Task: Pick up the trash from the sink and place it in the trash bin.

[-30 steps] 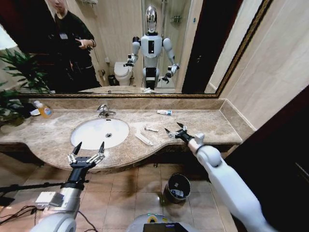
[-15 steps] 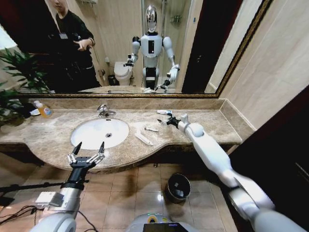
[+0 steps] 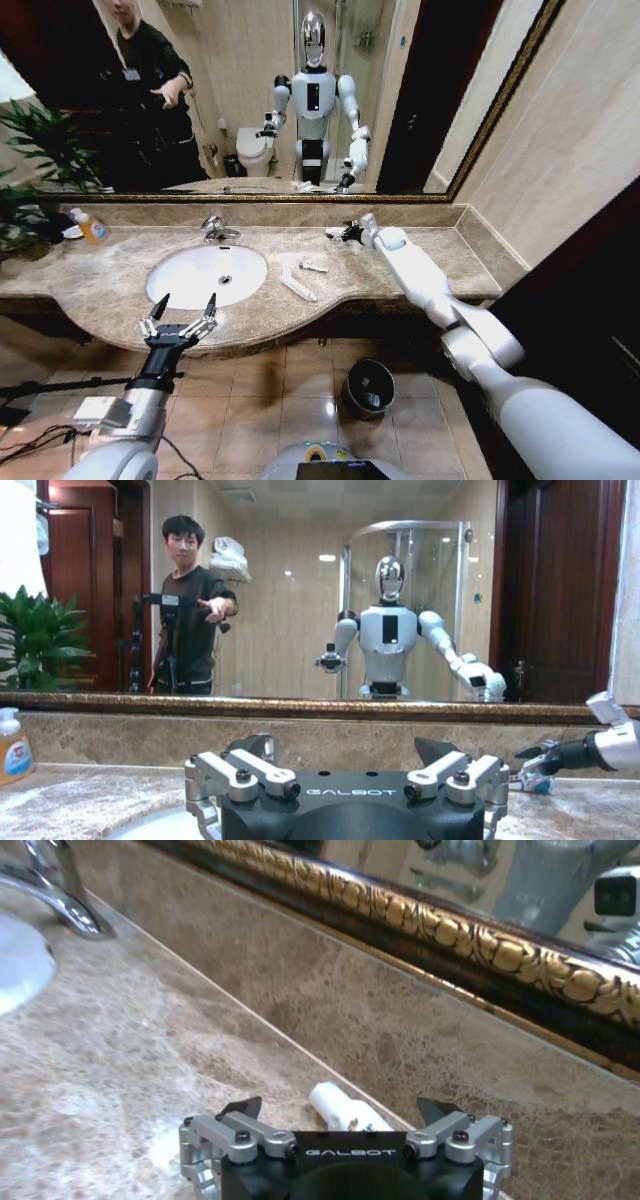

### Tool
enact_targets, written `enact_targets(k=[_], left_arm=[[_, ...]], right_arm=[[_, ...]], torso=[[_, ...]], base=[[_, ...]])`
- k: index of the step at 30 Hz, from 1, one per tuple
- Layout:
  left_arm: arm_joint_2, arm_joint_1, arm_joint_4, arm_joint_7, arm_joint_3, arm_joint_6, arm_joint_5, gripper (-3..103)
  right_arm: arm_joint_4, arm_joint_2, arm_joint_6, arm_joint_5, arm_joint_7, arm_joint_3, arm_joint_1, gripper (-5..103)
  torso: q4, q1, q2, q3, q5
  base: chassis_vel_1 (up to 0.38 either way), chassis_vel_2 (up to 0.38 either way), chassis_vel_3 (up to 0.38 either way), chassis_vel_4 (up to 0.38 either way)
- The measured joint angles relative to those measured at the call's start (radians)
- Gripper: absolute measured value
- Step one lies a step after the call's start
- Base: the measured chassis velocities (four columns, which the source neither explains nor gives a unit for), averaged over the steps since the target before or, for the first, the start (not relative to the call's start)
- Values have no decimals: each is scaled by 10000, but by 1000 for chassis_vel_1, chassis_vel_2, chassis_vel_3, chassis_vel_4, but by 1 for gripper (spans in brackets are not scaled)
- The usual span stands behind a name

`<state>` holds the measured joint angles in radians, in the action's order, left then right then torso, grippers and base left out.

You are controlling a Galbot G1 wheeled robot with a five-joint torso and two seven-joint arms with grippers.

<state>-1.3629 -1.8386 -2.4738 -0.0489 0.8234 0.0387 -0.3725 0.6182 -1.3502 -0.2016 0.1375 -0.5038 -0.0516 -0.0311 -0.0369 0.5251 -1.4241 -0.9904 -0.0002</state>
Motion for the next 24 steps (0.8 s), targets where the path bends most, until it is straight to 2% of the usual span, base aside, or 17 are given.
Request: enact_targets(k=[3, 6, 7, 12, 13, 16, 19, 22, 24], left_arm=[[0, 0, 0, 0, 0, 0, 0, 100], [0, 0, 0, 0, 0, 0, 0, 100], [0, 0, 0, 0, 0, 0, 0, 100], [0, 0, 0, 1, 0, 0, 0, 100], [0, 0, 0, 1, 0, 0, 0, 100], [0, 0, 0, 1, 0, 0, 0, 100], [0, 0, 0, 0, 0, 0, 0, 100], [0, 0, 0, 1, 0, -1, 0, 100], [0, 0, 0, 1, 0, 0, 0, 100]], right_arm=[[-425, -205, -339, -365, 153, 19, 252, 100], [-582, -285, -711, -605, 198, -52, 327, 90], [-582, -285, -711, -605, 198, -52, 327, 90], [-552, -250, -1114, -680, 389, -83, 202, 74], [-487, -198, -1114, -679, 432, -71, 135, 69], [-401, -131, -1113, -678, 591, -63, 43, 63], [-239, -86, -1111, -597, 850, -63, -70, 47], [-85, -26, -1081, -495, 999, -77, -187, 41], [142, 72, -953, -289, 1254, -87, -359, 32]], torso=[[-1, 0, -1, 0, 0], [1, 0, -1, 0, 1], [1, 0, -1, 0, 1], [-1, -1, -1, 1, 0], [0, -1, -1, 1, 3], [1, -3, -2, 3, 1], [-1, -3, -2, 2, 0], [-1, -2, -2, 1, 1], [0, -2, -2, 1, 1]], base=[[0, 0, 0, 0], [0, 0, 0, 0], [0, 0, 0, 0], [0, 0, 0, 0], [0, 0, 0, 0], [0, 0, 0, 0], [0, 0, 0, 0], [0, 0, 0, 0], [0, 0, 0, 0]])
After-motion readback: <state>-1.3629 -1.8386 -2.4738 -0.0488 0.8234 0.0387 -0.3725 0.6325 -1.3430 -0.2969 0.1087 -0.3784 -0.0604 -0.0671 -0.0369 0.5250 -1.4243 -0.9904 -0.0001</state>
